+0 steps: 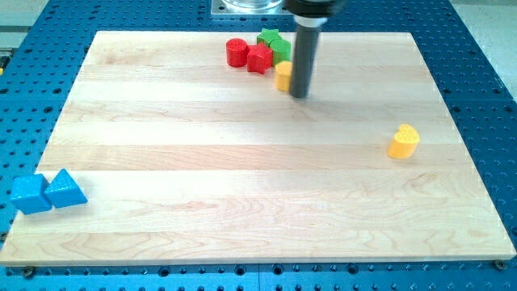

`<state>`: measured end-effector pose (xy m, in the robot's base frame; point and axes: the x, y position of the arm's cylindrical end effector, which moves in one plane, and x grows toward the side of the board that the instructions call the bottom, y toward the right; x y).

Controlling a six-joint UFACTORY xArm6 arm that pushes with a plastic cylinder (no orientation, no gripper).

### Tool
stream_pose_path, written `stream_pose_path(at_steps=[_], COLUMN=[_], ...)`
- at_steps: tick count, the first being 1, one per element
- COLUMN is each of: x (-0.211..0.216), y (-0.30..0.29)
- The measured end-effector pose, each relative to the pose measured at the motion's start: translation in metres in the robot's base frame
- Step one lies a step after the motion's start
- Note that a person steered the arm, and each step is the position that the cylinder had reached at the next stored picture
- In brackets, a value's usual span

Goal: Move the yellow heart below the yellow hexagon

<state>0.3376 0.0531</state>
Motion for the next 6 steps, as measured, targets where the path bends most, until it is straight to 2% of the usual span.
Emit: stream_pose_path(at_steps=[1, 2, 3, 4, 5, 6], x=[0.017, 0.026, 0.06, 0.138, 0.069, 0.055], y=[0.014, 0.119, 0.223, 0.179, 0.027, -0.007])
